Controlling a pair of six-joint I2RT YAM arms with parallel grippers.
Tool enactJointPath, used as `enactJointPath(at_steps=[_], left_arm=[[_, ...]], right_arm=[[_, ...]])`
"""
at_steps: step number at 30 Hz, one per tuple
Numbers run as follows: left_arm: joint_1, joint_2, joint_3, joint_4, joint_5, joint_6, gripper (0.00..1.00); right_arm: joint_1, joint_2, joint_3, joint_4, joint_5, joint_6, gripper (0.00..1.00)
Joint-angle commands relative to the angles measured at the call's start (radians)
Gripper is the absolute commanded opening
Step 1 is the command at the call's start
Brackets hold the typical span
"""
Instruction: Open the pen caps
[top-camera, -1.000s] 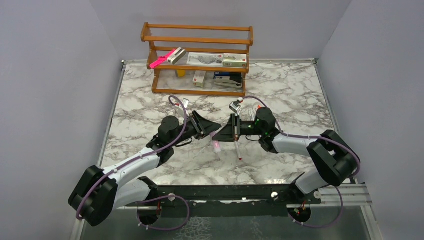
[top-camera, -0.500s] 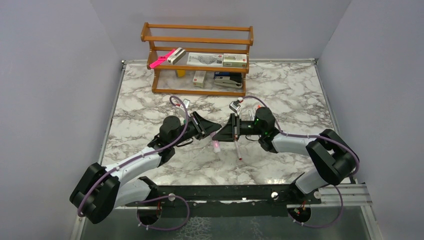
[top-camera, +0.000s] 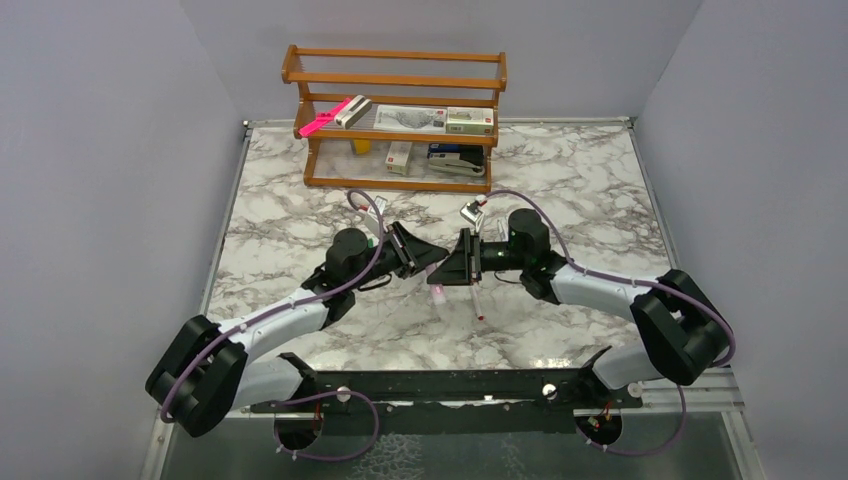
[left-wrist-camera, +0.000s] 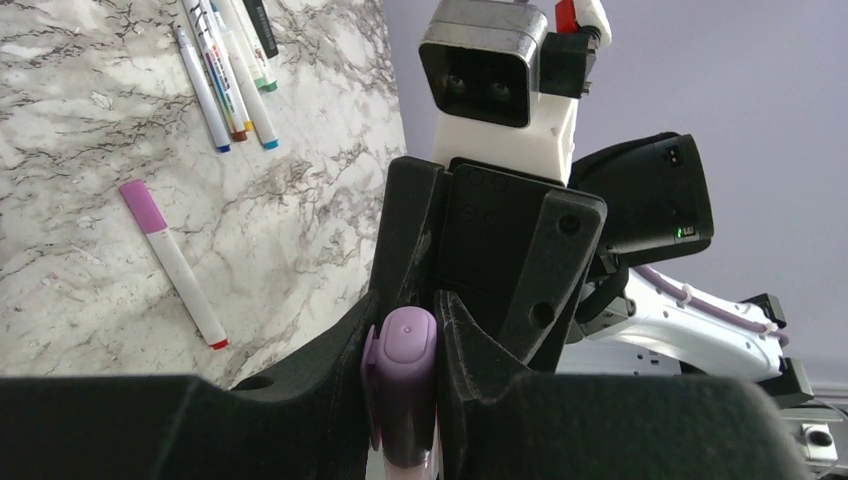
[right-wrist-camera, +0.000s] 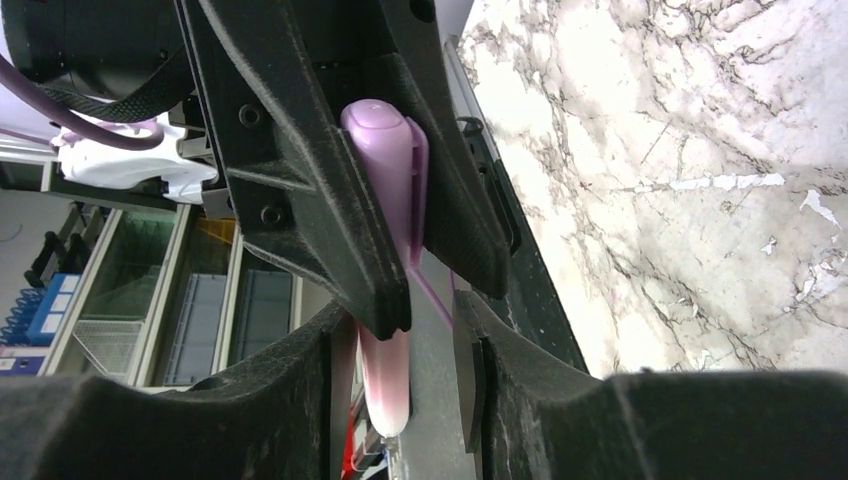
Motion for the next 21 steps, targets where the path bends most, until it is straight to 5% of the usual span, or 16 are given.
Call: enactJointPath(at_steps=[1,11,18,21], left_arm=[[-0.015,0.030,0.047,0.060,-0.010,-0.004,0.00],[-0.066,0.084,0.068,0.111,-0.062,0.002,0.00],[-0.081,0.084,0.064,0.134,-0.108,0.008,0.00],[-0.079,0.086,0.069,0.136,-0.113,0.024,0.00]], right_arm=[[0.007,0.015,0.007,0.038,0.005,0.025,0.40],[0.016,0.056,-0.003,0.169,0.014,0.129,0.39],[0.024,0.050,-0.044,0.190,0.030,0.142,0.02],[0.027,0.044,-0.072,0.204,0.027,0.143,0.01]])
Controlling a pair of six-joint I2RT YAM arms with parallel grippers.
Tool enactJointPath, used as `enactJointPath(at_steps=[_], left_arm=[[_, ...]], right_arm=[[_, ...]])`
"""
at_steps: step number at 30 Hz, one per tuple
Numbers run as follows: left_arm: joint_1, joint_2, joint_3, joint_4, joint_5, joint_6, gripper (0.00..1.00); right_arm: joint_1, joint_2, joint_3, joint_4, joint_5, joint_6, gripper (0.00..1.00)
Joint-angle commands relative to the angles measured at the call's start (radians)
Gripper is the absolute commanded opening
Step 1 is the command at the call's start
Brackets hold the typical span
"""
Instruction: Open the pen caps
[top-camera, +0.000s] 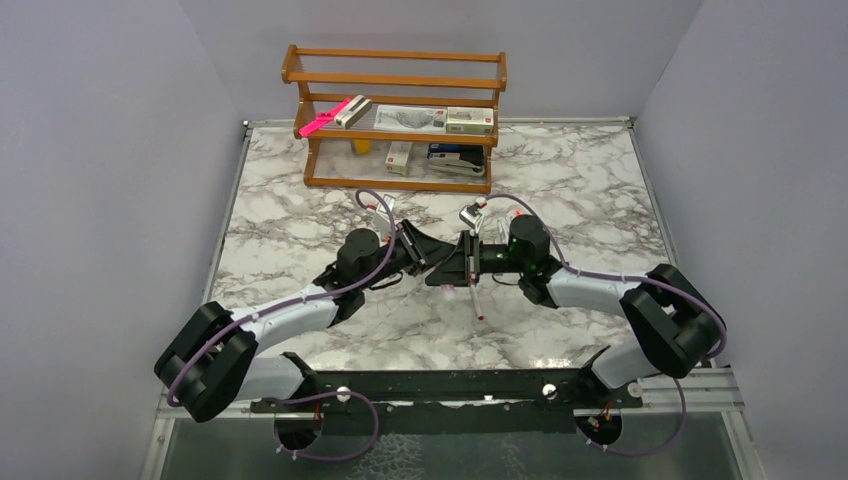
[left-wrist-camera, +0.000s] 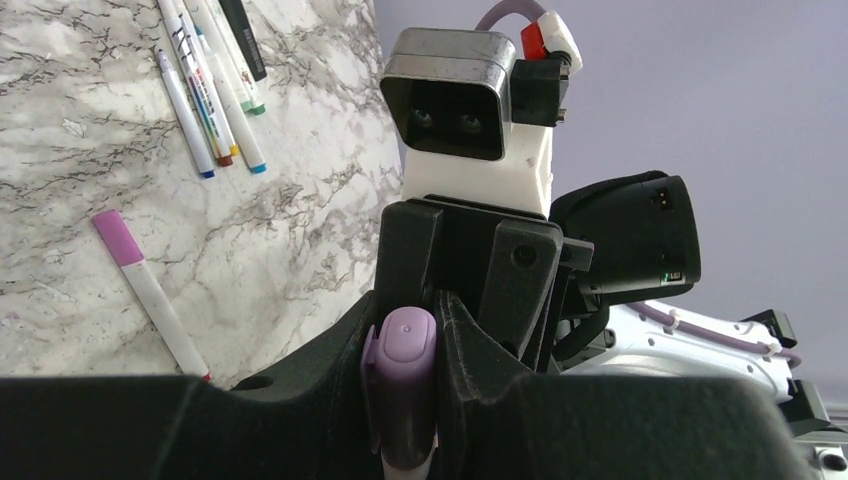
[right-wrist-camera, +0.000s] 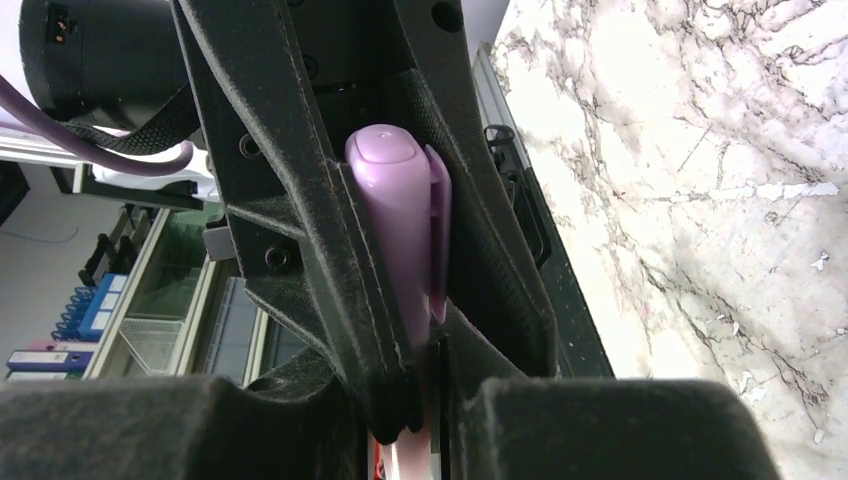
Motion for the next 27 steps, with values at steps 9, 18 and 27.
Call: enactJointPath(at_steps=[9,18,27], left_arm=[[0.050,0.031,0.032,0.081,0.017,0.075,0.00],[0.144,0.029,0.007,0.105,0.032,0.092,0.00],[0.177,-0.005,-0.036,0.136,-0.065,0.069,0.00]], right_arm=[[0.027,-0.025,-0.142,0.071,-0.019,-0.020,0.01],[0.047,-0.055,-0.223,0.086,-0.019,-0.038,0.01],[0.069,-0.062,-0.249,0.089,0.000,-0.038,0.01]])
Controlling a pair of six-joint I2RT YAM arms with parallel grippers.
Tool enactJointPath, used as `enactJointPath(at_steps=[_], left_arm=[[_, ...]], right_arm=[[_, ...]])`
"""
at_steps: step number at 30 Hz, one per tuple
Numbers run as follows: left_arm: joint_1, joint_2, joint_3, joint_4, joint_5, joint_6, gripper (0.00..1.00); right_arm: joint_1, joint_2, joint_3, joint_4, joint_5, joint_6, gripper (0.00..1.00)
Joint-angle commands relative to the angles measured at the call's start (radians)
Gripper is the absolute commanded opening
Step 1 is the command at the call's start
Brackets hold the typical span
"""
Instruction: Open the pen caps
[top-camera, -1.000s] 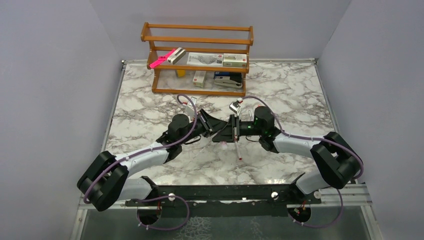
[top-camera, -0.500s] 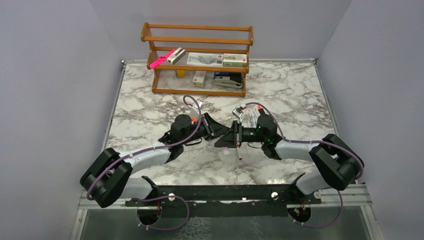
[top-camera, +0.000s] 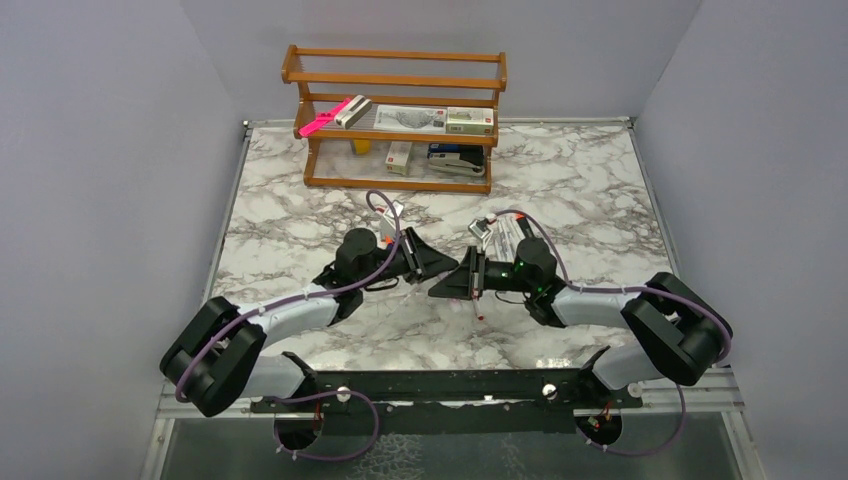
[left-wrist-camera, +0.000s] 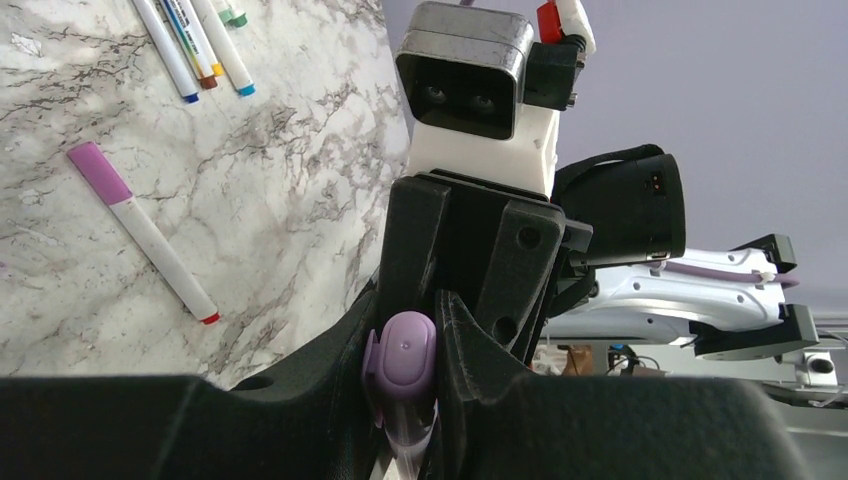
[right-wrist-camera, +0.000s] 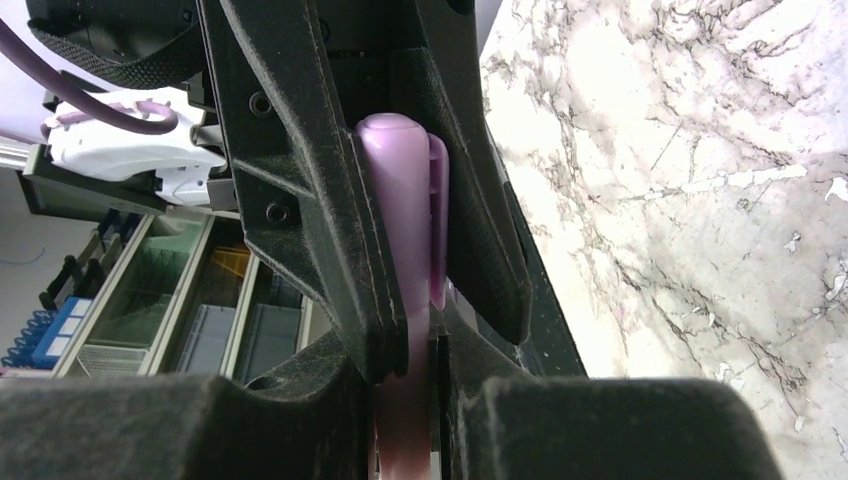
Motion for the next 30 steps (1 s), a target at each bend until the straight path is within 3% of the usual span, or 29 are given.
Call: enactJointPath(at_steps=[1,12,18,23,30], left_arm=[[0.120,-0.054,-0.027,0.116,-0.284,0.015,0.00],[0.139,-0.138,-0.096,0.115,-0.441,-0.024,0.00],[0.175,-0.136,-0.074,0.089,-0.378,-0.006,0.00],[0.219,-0.148,-0.027,-0.046,-0.252,0.058,0.00],[0.262,-0.125,0.071,-0.307,-0.098,0.205,0.00]], right_arm=[[0.025,-0.017,-0.077,-0.084,-0.125,-0.017,0.01],[0.092,0.018,-0.069,-0.047,-0.077,0.003,0.01],[0.098,0.009,-0.068,-0.068,-0.072,-0.010,0.01],[0.098,-0.053,0.008,-0.312,-0.029,-0.137,0.01],[0.092,-0.137,0.176,-0.735,0.142,-0.367,0.01]])
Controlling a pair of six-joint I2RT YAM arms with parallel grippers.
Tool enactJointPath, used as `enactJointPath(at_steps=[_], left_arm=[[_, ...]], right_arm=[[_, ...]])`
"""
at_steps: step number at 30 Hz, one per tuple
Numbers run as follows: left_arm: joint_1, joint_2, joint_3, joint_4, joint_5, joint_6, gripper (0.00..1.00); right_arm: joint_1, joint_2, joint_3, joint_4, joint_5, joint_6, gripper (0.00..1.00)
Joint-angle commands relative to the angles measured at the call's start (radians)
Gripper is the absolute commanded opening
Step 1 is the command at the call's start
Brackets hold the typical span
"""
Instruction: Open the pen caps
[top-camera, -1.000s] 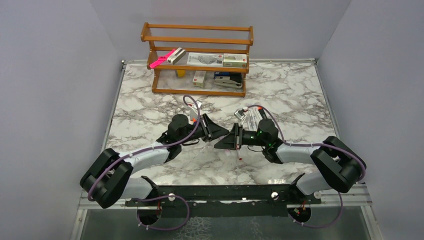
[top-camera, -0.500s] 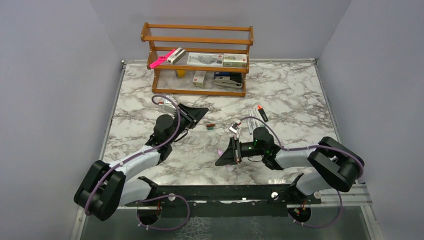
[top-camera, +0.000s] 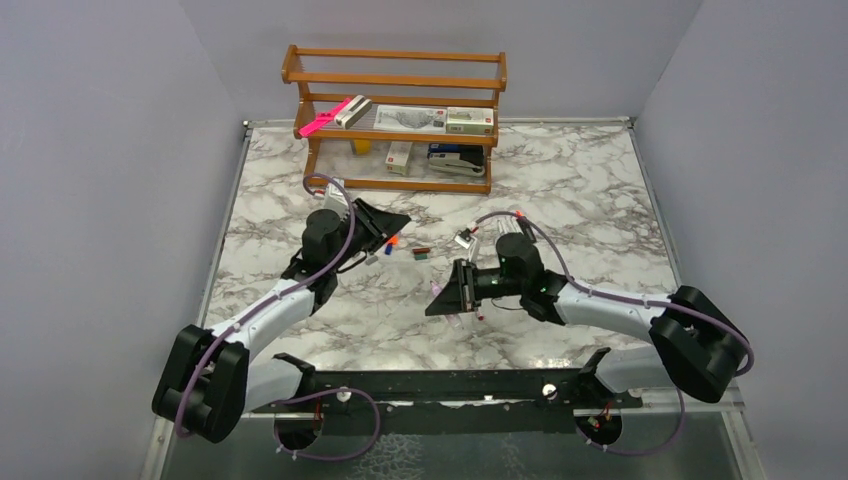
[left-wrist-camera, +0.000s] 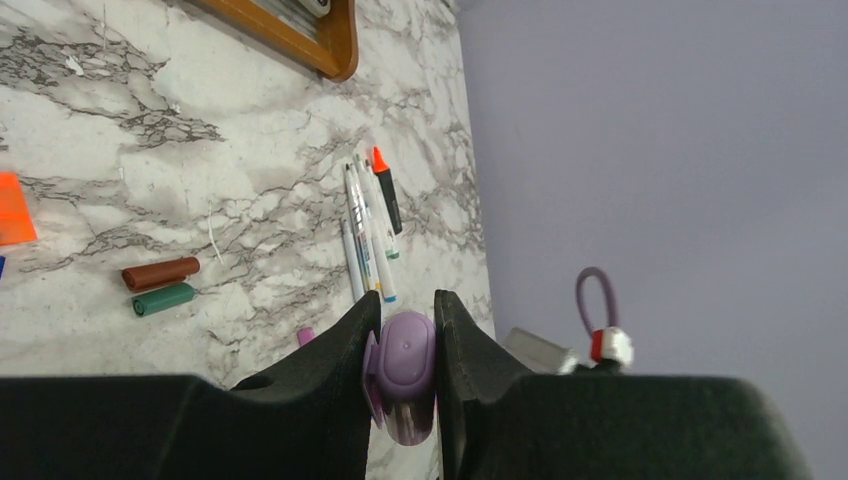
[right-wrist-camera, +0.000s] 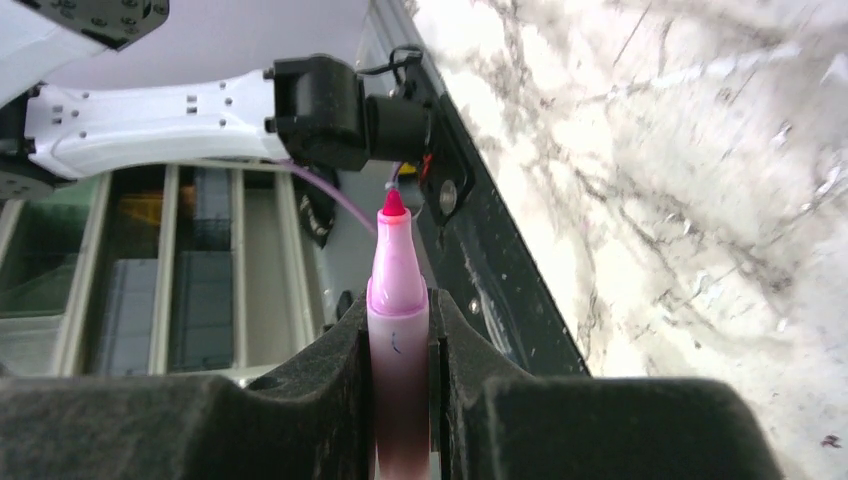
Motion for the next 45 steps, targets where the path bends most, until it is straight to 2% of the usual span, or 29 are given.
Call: enactJointPath(at_steps=[1,5,10,45], left_arm=[[0.018,0.001,0.076,-0.206,0.139,0.143,0.00],[0.018,-0.015,0.101,-0.321,0.143,0.215,0.00],[0.020,-0.053,0.101,-0.366,0.141,0.235,0.00],[0.019,-0.088,0.058,-0.360,0.164,0.219,0.00]], right_arm=[[-0.005,-0.048,0.107,-0.322,0.154,-0.200,0.01],[-0.021,-0.051,0.161,-0.442,0.219,-0.274,0.01],[-0.023,-0.043,0.164,-0.443,0.211,-0.280,0.01],[-0.024,-0.058,0.075,-0.355,0.166,-0.217,0.01]])
